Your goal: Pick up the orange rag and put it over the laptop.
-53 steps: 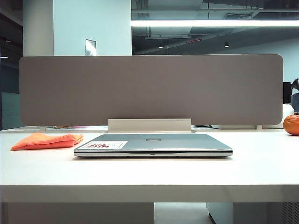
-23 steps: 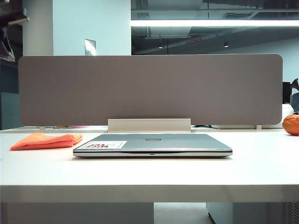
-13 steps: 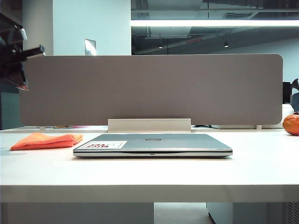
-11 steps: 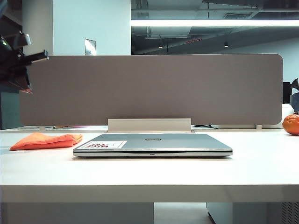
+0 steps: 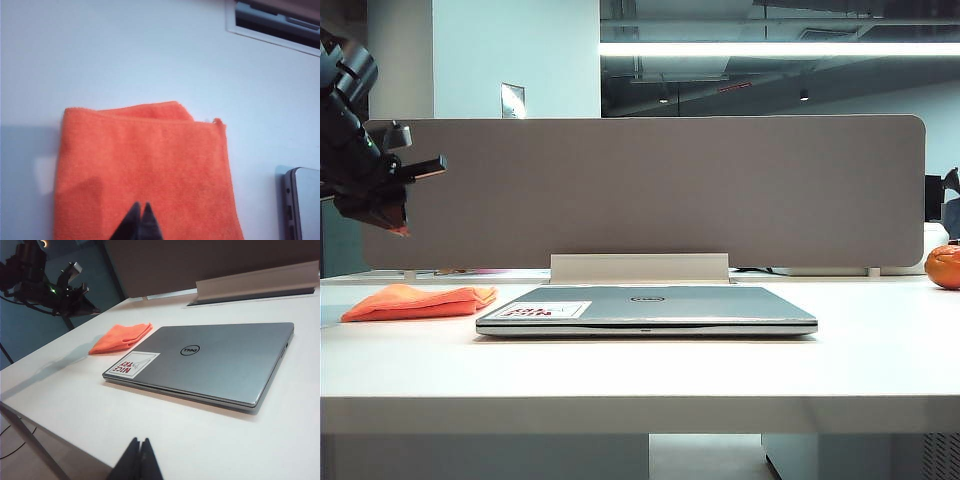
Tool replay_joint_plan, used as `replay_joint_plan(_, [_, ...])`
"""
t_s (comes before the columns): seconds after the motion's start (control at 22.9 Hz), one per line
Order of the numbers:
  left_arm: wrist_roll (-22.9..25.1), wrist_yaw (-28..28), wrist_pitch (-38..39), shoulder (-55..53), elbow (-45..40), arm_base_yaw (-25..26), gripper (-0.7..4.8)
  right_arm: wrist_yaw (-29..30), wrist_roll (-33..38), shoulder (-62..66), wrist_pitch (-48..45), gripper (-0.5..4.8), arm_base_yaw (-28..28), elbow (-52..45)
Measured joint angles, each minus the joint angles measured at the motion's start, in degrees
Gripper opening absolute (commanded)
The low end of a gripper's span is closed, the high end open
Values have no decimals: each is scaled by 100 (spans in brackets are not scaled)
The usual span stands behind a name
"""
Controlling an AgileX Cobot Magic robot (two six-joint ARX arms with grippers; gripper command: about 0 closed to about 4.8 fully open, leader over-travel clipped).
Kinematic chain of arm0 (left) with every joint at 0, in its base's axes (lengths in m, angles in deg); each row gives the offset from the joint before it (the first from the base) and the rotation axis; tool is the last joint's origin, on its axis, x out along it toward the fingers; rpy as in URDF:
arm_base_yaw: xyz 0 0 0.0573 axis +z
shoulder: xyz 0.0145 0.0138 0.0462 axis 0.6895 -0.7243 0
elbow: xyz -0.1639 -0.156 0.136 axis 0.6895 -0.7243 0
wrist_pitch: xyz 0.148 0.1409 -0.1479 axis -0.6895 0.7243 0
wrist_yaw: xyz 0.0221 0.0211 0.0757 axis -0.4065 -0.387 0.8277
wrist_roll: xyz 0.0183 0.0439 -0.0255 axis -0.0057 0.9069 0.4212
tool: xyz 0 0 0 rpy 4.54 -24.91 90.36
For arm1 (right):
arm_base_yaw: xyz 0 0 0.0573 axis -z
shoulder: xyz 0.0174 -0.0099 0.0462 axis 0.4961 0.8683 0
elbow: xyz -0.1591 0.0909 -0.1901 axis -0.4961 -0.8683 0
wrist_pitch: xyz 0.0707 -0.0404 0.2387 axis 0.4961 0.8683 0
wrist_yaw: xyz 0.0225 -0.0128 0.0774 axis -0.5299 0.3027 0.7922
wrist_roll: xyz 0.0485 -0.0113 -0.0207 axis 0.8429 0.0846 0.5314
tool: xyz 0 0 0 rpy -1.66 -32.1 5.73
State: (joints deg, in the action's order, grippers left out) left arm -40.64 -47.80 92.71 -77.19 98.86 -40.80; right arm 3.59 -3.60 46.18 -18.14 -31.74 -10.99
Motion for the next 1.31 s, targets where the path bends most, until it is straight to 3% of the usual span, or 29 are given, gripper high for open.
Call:
replay_joint_plan(0.13, [-170,-24,245,-48,39,140,206,0,-2,0,13,-5,0,0])
replay_joint_plan(0.17, [-186,-28,251,-50,39,232,219,0,0,0,42,-5,0,0])
replay_joint_plan(0.52, [-323,-592,402,-446,28,490,220,0,0,0,42,-5,0,0])
replay_joint_plan(1.13, [-439,-625,383,-940,37,490,215,0,0,0,42,-5,0,0])
replay_joint_plan(1.31, [-216,-623,378,-940,39,494,215,0,-2,0,44,-5,0,0])
